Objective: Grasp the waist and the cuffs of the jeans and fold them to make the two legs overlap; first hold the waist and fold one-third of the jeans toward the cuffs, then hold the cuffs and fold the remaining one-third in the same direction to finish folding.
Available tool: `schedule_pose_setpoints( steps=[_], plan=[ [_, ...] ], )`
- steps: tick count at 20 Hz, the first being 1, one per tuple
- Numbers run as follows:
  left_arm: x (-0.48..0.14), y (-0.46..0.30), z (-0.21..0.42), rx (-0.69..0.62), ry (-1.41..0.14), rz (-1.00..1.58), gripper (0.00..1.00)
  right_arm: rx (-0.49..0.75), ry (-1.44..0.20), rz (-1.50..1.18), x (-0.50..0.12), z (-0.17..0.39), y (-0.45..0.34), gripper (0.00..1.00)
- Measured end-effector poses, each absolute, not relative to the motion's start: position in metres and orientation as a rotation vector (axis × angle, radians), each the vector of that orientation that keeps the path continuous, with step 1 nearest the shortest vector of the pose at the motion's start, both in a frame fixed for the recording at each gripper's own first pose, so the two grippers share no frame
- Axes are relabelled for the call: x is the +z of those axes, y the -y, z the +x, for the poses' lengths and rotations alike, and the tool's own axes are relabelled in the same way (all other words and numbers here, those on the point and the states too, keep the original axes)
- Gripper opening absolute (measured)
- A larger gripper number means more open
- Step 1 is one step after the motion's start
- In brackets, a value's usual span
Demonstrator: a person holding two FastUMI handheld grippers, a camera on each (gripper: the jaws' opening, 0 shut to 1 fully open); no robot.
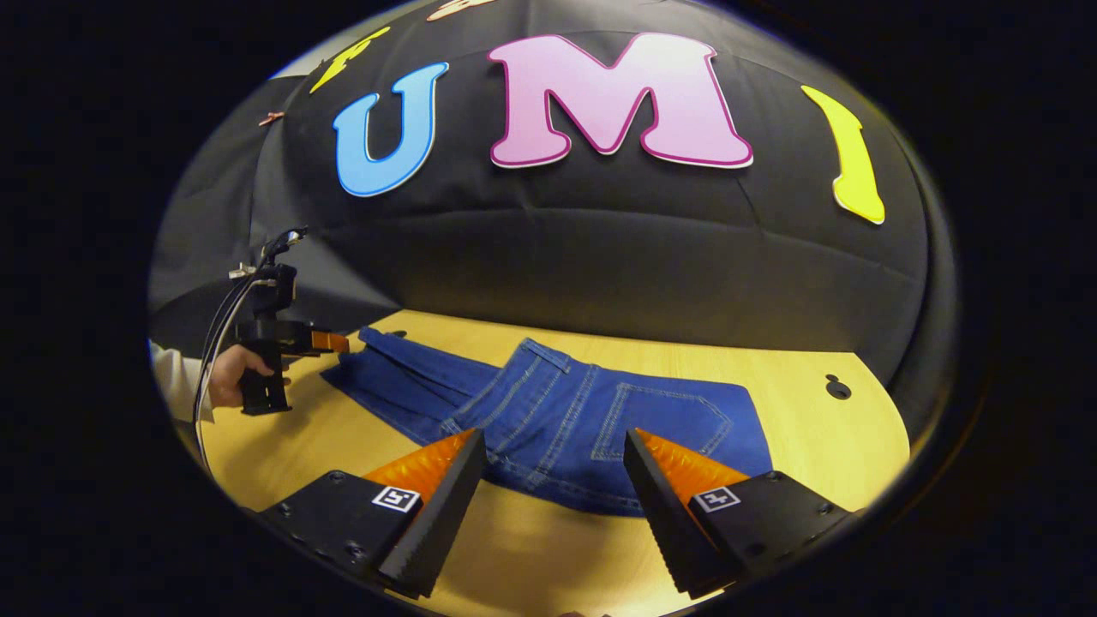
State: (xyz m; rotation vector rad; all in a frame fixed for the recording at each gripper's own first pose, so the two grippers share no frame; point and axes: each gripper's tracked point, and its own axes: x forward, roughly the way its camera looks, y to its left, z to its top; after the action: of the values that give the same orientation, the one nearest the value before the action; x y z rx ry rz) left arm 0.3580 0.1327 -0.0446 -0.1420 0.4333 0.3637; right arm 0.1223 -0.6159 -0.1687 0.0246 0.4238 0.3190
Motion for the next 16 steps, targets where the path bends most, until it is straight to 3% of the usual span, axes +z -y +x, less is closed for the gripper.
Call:
schedule_pose_setpoints(
  steps=[7, 14, 16],
  plan=[
    [-0.062, -0.144, 0.356, 0.381, -0.493, -0.134, 0.99, 0.269, -0.56, 0.039, -0.216, 0.095, 0.641, 1.0],
    [-0.064, -0.139, 0.347, 0.277, -0.553, -0.145, 0.82, 0.244, -0.593, 0.045, -0.228, 0.094, 0.645, 1.0],
    [-0.057, -0.131, 0.351, 0.227, -0.534, -0.213, 0.45, 0.235, -0.587, 0.042, -0.225, 0.096, 0.655, 0.99]
  ],
)
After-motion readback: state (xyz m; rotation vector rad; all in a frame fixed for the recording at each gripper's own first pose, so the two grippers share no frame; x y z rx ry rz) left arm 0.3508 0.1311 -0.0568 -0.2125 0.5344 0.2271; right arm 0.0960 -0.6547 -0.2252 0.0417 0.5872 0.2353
